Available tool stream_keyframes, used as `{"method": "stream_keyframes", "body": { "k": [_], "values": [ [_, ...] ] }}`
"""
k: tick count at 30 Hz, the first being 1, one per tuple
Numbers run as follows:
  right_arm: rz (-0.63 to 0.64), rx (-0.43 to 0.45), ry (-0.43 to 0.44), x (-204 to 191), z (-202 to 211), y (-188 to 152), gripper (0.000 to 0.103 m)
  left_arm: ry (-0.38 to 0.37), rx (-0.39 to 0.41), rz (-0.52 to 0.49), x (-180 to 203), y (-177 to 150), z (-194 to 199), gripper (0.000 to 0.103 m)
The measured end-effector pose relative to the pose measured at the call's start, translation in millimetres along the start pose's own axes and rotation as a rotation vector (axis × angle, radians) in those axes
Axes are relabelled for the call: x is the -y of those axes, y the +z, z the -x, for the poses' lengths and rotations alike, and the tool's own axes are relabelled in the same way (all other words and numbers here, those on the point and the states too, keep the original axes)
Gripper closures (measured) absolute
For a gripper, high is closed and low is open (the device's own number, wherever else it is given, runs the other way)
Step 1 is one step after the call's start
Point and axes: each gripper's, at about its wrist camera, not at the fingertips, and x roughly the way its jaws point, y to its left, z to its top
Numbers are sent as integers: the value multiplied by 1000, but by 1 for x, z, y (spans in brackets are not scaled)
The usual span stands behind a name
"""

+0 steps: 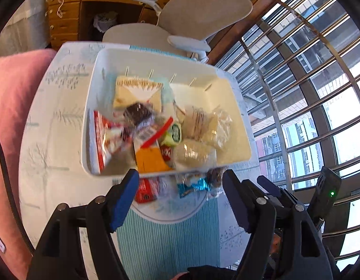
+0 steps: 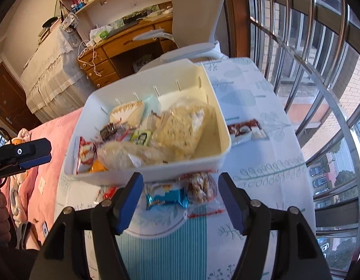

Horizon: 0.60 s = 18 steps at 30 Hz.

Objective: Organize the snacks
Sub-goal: 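Move the left gripper to the red round packet while the right gripper approaches the clear nut-brittle bag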

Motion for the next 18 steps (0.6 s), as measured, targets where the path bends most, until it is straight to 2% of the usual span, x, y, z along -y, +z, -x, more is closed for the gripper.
{"method": "stream_keyframes", "body": {
  "k": [5, 8, 18],
  "values": [
    [4, -44, -8, 5, -11, -15, 36, 29, -41, 21, -4, -17, -15, 29],
    [14, -55, -20, 7, -16, -24, 36, 49, -60, 38, -7, -24, -25, 24],
    [74, -43, -69, 12, -38, -47, 36, 74, -113, 94, -23, -45, -61, 22]
  ]
}}
